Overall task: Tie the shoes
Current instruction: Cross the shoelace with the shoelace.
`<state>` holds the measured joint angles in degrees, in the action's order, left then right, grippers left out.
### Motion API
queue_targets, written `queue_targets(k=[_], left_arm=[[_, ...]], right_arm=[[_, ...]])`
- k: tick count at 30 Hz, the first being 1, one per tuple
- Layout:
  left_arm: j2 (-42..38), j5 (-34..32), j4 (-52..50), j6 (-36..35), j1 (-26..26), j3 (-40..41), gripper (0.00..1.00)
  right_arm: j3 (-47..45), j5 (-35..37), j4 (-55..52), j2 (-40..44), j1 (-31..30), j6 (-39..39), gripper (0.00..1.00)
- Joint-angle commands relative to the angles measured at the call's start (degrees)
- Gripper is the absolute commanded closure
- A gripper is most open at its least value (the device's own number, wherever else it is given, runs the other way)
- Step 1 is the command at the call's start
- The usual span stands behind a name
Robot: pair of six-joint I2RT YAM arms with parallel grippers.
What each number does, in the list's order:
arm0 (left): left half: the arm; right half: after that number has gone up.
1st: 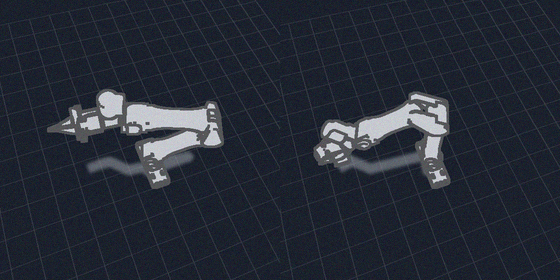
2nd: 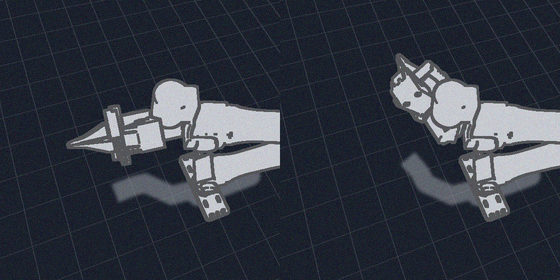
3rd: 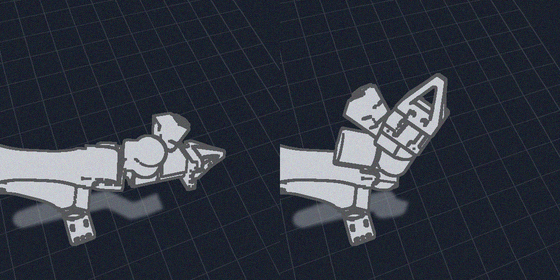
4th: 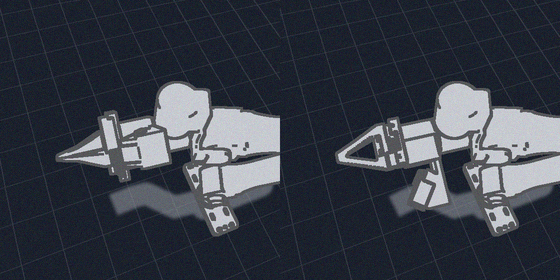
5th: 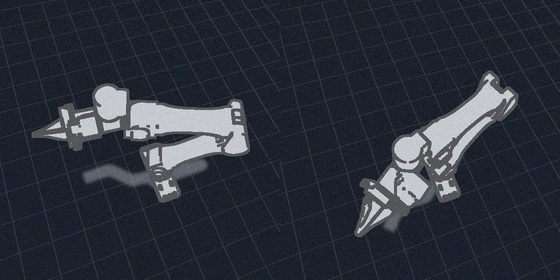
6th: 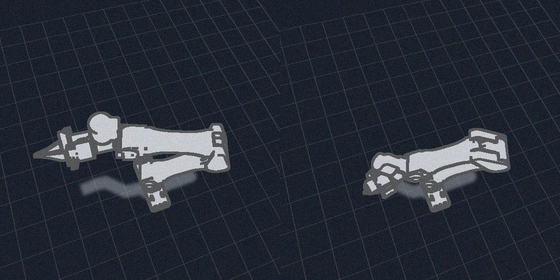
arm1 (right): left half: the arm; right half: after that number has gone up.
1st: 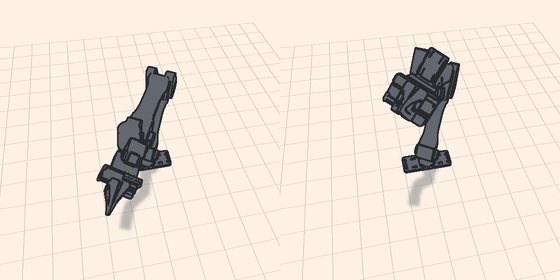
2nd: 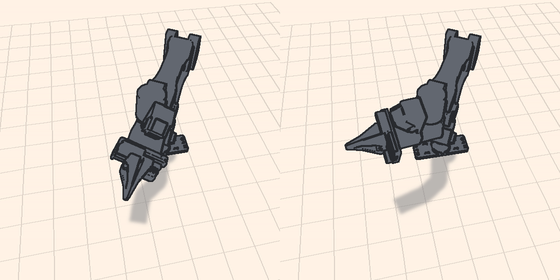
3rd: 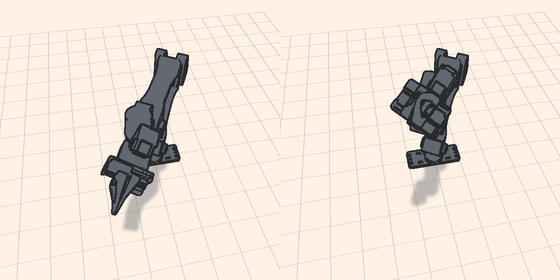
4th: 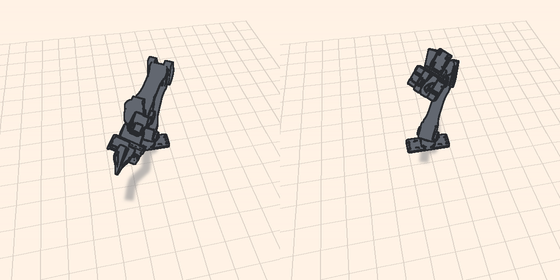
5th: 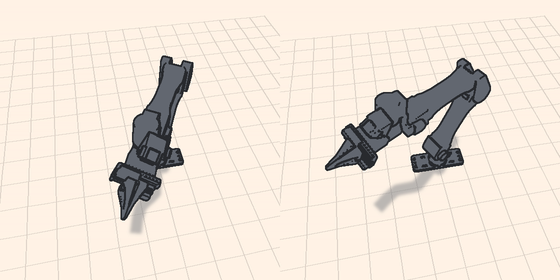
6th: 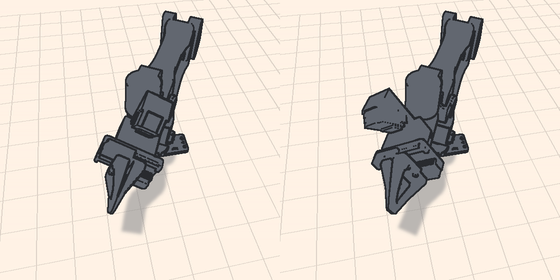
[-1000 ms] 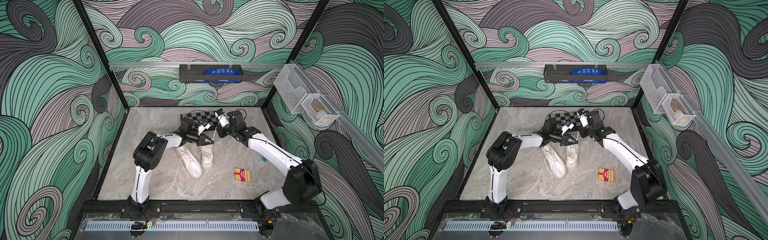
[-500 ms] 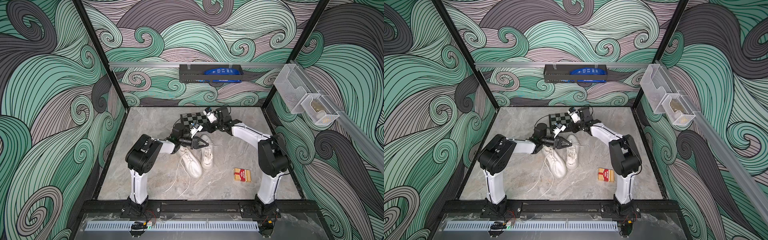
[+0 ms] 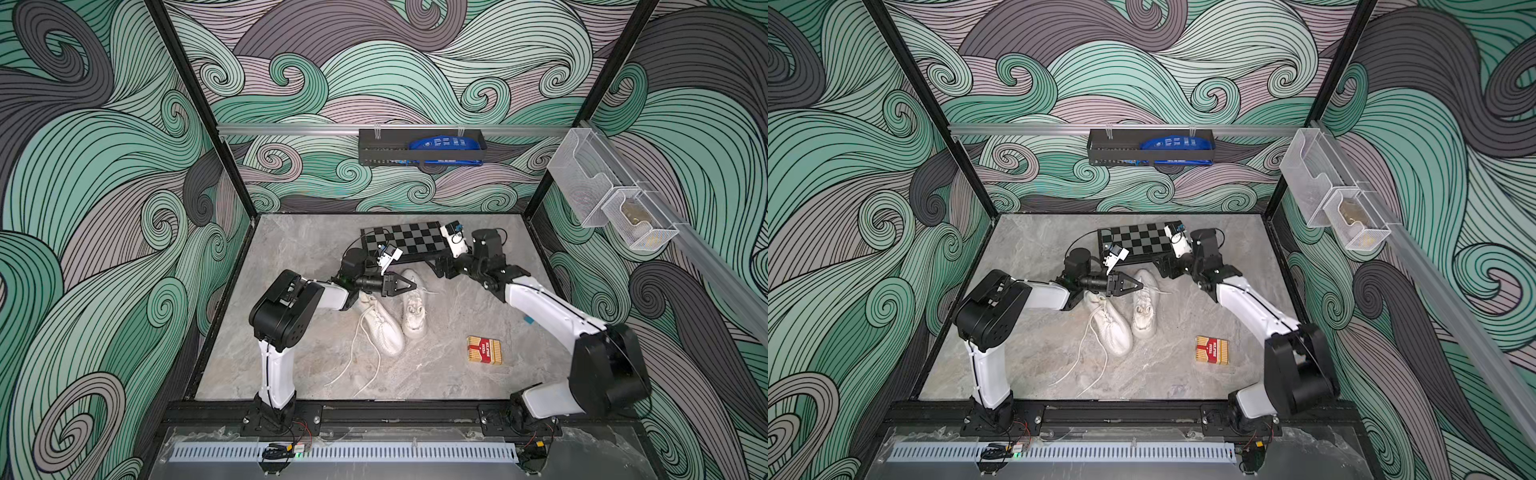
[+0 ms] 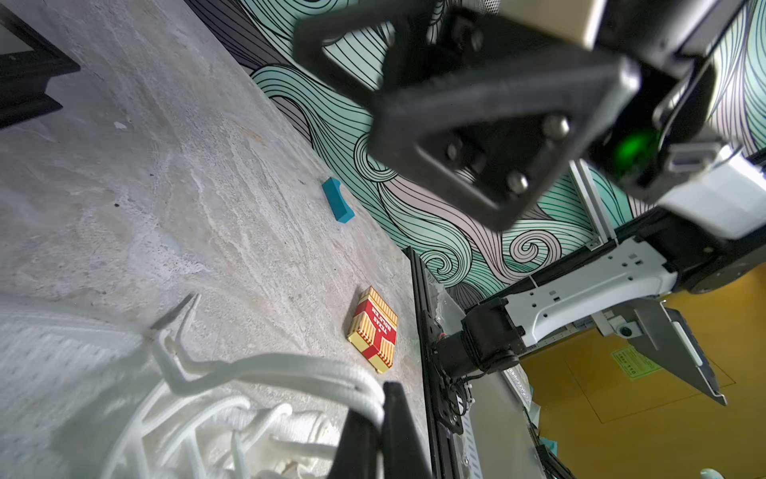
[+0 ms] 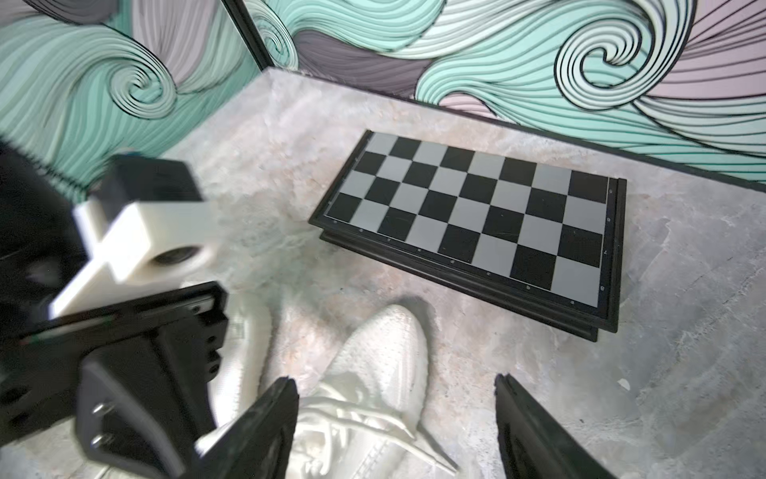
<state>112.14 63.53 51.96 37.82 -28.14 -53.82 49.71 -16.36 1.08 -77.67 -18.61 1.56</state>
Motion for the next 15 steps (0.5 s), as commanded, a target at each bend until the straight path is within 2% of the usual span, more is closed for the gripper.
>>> queue_targets(k=[1, 6, 11, 15], left_arm=[[-0.8, 0.2, 6.7, 4.0, 0.6, -0.1, 1.0], [-0.3, 0.3, 7.2, 4.5, 0.6, 0.1, 1.0], [-0.7, 0.1, 5.6, 3.3, 0.5, 0.1, 1.0], [-0.6, -0.1, 5.2, 3.0, 0.6, 0.2, 1.0]], right_arm=[[-9.1, -2.0, 11.5, 5.0, -2.7, 1.8, 0.21], [-19.0, 4.5, 23.5, 8.6, -9.5, -0.2, 0.21], [-24.5, 6.3, 34.7, 8.5, -11.6, 0.3, 0.23], [-25.2, 7.8, 37.7, 6.6, -12.7, -0.7, 0.25]])
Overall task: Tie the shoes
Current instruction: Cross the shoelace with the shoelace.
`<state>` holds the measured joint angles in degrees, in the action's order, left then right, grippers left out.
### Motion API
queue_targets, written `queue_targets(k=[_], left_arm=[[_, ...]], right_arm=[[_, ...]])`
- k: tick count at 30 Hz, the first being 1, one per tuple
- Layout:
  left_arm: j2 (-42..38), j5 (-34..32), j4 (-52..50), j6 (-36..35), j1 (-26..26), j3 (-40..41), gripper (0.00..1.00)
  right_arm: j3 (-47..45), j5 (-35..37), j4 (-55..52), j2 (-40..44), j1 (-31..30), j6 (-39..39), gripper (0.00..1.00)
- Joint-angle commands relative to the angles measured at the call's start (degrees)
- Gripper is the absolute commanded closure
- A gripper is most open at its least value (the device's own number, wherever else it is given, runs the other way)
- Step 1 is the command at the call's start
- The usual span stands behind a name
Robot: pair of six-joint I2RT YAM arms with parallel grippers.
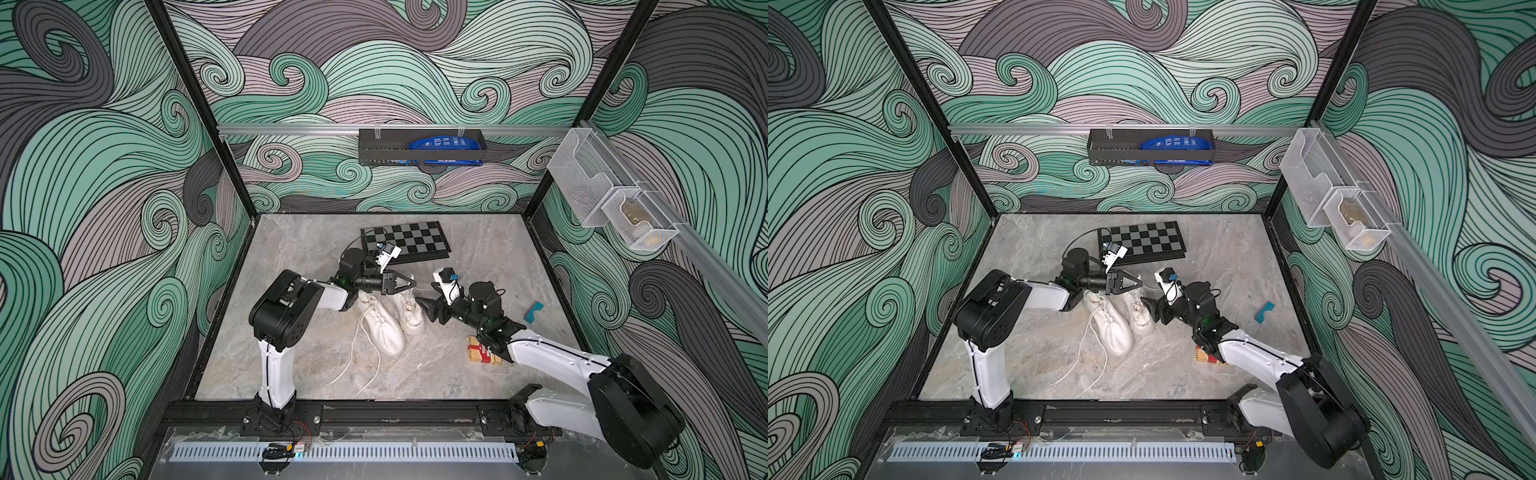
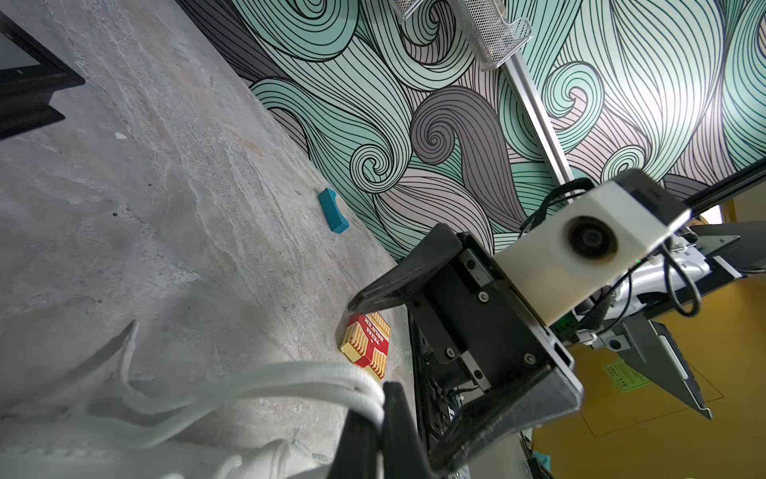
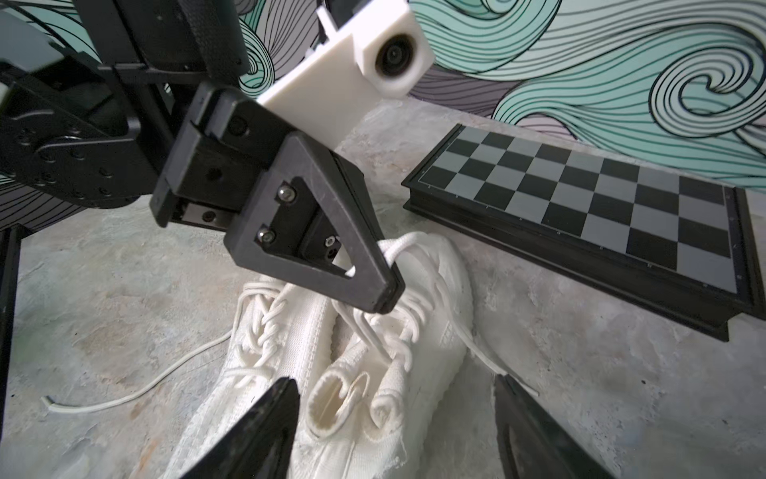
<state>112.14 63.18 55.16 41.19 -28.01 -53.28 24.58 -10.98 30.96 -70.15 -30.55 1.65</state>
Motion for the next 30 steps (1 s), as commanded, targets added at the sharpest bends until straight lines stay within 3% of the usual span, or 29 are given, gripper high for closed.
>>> queue_targets(k=[1, 7, 14, 25, 30], left_arm=[[-0.6, 0.3, 2.1, -0.3, 0.5, -0.4, 1.0], [-0.6, 0.1, 1.6, -0.5, 0.5, -0.4, 1.0], [-0.5, 0.0, 1.6, -0.5, 0.5, -0.2, 1.0], [-0.6, -0.2, 1.1, -0.7, 0.4, -0.1, 1.0], [-0.7, -0.2, 0.6, -0.8, 0.4, -0.2, 1.0]], right_arm=[[-0.1, 2.6, 8.3, -1.5, -0.9, -0.9, 0.26], [-0.1, 2.9, 11.5, -5.2, -2.0, -1.7, 0.29], [-0.2, 4.9, 15.4, -9.6, -3.0, -1.9, 0.4], [-0.1, 14.3, 24.2, -16.9, -6.0, -2.8, 0.54], [1.0, 16.6, 28.9, -21.2, -6.5, -3.6, 0.55]])
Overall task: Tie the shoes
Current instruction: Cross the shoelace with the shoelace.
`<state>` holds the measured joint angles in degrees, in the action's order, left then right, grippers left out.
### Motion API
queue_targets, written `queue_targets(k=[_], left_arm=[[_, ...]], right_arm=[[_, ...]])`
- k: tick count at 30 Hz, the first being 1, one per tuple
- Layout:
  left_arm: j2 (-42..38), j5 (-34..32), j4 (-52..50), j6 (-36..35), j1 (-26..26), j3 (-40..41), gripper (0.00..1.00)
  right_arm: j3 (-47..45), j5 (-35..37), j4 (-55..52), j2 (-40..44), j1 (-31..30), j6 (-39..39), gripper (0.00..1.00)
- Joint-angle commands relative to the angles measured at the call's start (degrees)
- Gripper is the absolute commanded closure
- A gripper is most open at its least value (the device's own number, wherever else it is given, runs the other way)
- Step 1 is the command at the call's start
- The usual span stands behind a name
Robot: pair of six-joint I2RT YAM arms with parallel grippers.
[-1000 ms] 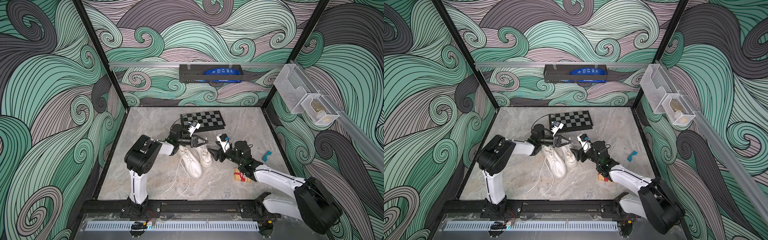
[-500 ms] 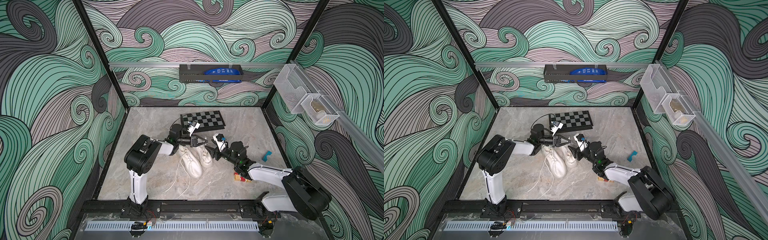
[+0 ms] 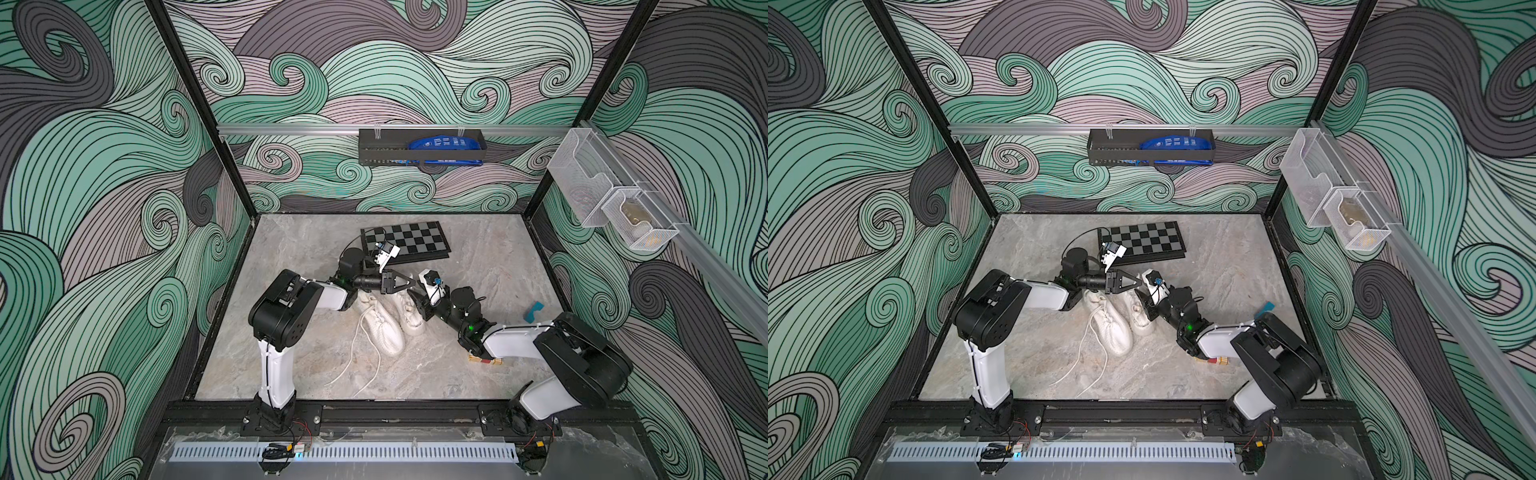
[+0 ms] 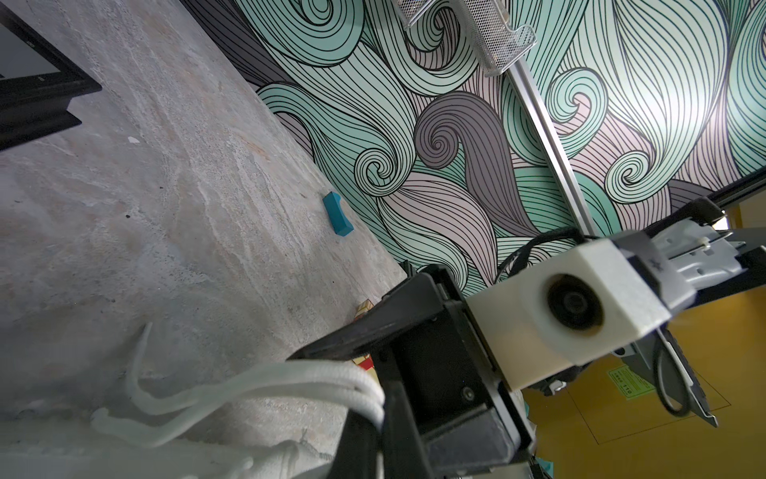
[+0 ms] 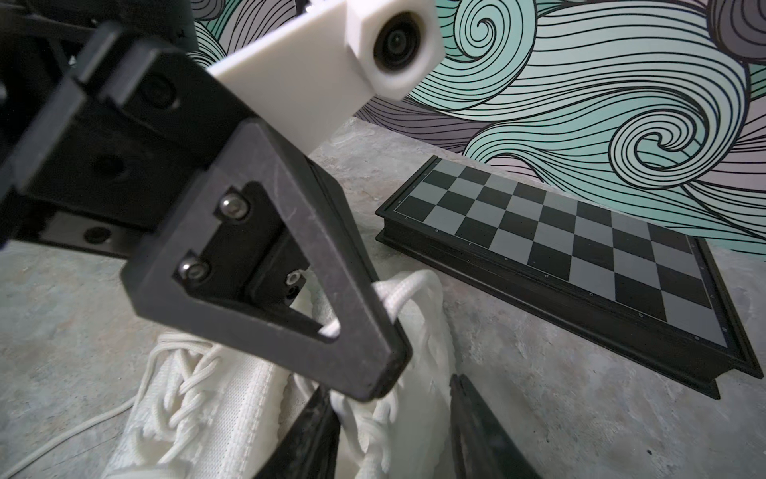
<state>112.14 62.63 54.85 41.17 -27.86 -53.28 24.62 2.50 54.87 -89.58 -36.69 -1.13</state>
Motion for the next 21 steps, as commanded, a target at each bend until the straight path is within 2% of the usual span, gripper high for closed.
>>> queue_targets(k=[1, 15, 18, 21], left_arm=[[-0.8, 0.4, 0.8, -0.8, 0.3, -0.1, 1.0], [-0.7, 1.5, -2.0, -2.0, 0.3, -0.8, 1.0], [-0.7, 2.0, -4.5, -3.7, 0.3, -1.5, 1.0], [-1.1, 2.3, -10.4, -7.8, 0.3, -2.6, 0.96]], right_arm=[[1.4, 3.1, 5.4, -2.5, -0.4, -1.0, 0.55], [6.1, 3.0, 6.9, -10.5, 0.0, -4.2, 0.55], [6.5, 3.0, 6.3, -11.0, 0.1, -4.3, 0.63], [7.1, 3.1, 4.1, -10.6, 0.4, -3.5, 0.76]])
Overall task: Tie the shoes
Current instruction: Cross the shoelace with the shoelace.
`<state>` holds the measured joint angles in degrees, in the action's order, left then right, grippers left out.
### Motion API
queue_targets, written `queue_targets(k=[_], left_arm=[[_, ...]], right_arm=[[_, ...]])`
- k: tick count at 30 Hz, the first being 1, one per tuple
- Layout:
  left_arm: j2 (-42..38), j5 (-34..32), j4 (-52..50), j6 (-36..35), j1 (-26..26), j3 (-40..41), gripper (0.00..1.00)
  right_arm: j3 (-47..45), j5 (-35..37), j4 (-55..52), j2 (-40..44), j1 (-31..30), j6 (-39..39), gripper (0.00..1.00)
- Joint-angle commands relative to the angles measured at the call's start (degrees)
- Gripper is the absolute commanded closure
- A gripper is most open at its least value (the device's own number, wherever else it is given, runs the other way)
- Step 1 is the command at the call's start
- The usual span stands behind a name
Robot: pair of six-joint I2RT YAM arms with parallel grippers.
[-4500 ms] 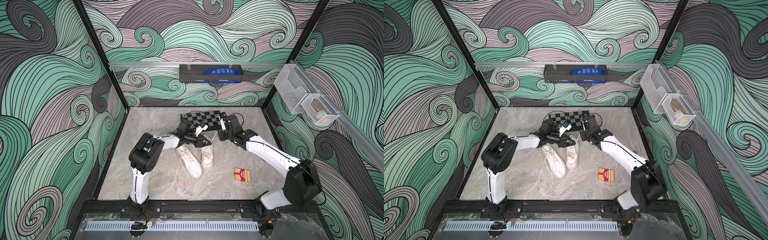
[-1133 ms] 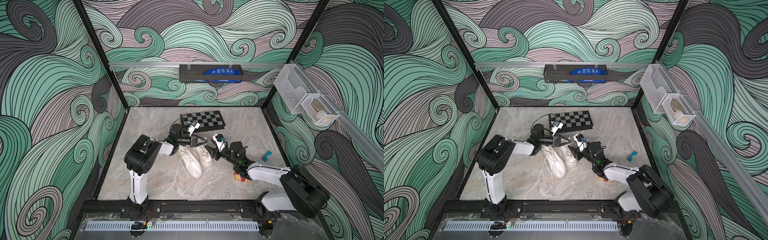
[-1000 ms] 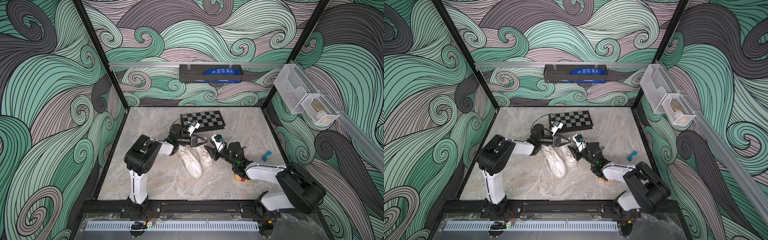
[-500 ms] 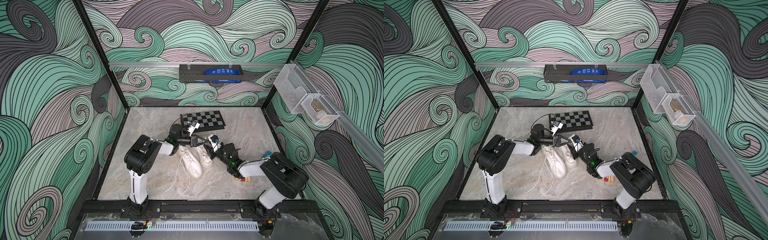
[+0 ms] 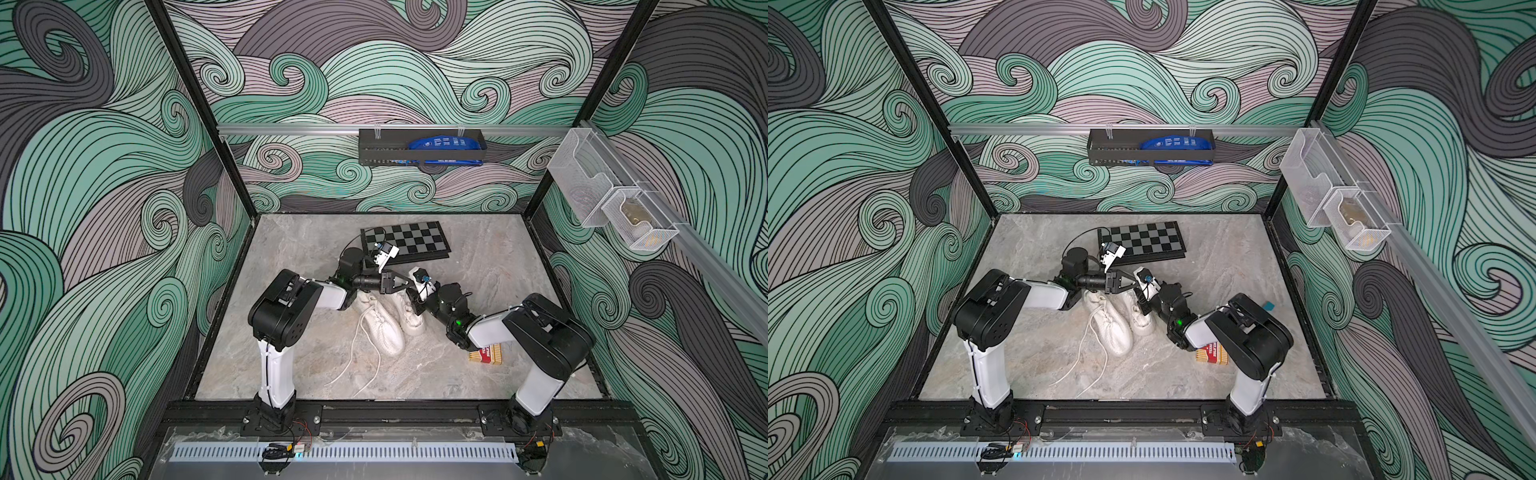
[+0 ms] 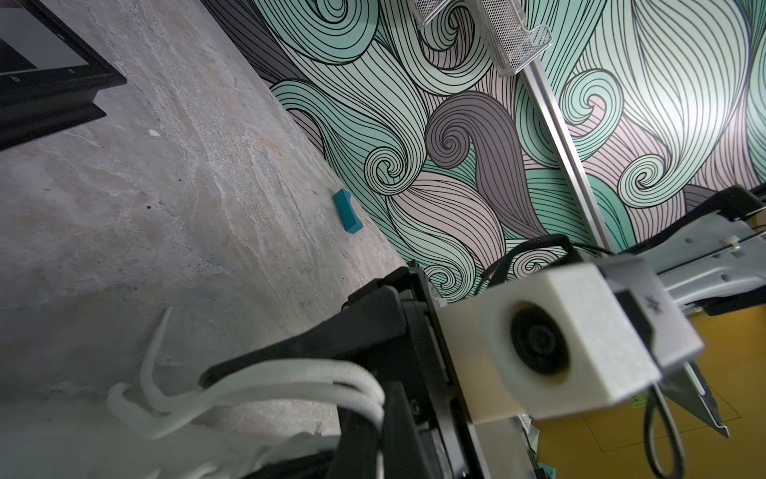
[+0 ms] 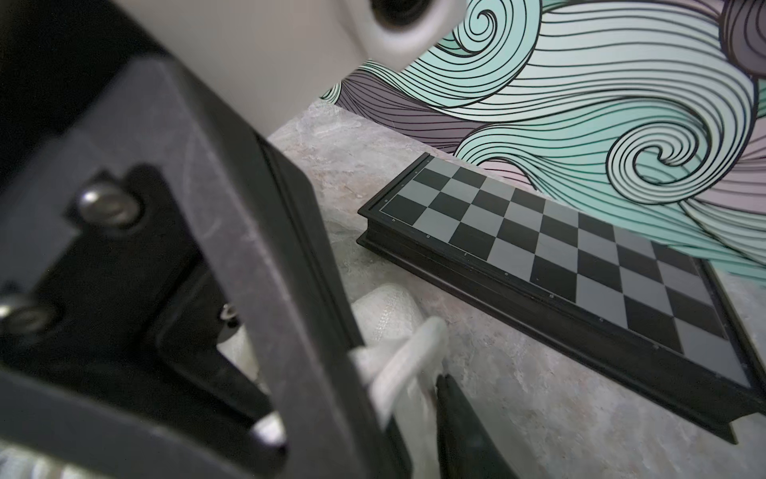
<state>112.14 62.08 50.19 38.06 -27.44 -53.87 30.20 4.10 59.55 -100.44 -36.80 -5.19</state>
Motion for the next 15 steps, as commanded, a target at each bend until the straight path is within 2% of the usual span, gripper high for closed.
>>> queue_targets(k=[1, 2, 3, 5, 6, 11, 15], left_arm=[[-1.5, 2.9, -7.7, -6.3, -0.1, -2.4, 0.94], [-2.0, 2.6, -10.7, -8.5, 0.0, -2.7, 0.91], [-2.7, 1.9, -13.8, -10.6, 0.3, -3.0, 0.86], [-3.9, 0.0, -19.6, -15.6, 0.8, -3.2, 0.77], [-4.4, -1.1, -23.2, -18.3, 1.2, -3.6, 0.76], [-4.5, -5.5, -40.2, -28.4, 2.6, -7.8, 0.76], [-5.9, -10.0, -41.7, -30.7, 2.6, -6.8, 0.88]], right_arm=[[1.8, 1.4, -1.7, 0.6, 0.8, 0.9, 0.83], [2.0, 1.2, -2.8, 0.9, 1.0, 1.6, 0.95], [1.8, 0.9, -3.3, 1.4, 1.2, 2.0, 1.0], [1.3, 0.1, -4.0, 2.5, 1.4, 2.6, 1.0], [1.1, -0.5, -4.6, 2.9, 1.4, 2.8, 1.0], [0.6, -4.0, -8.2, 4.9, 1.5, 4.2, 1.0], [0.4, -8.4, -11.5, 6.5, 1.9, 6.3, 1.0]])
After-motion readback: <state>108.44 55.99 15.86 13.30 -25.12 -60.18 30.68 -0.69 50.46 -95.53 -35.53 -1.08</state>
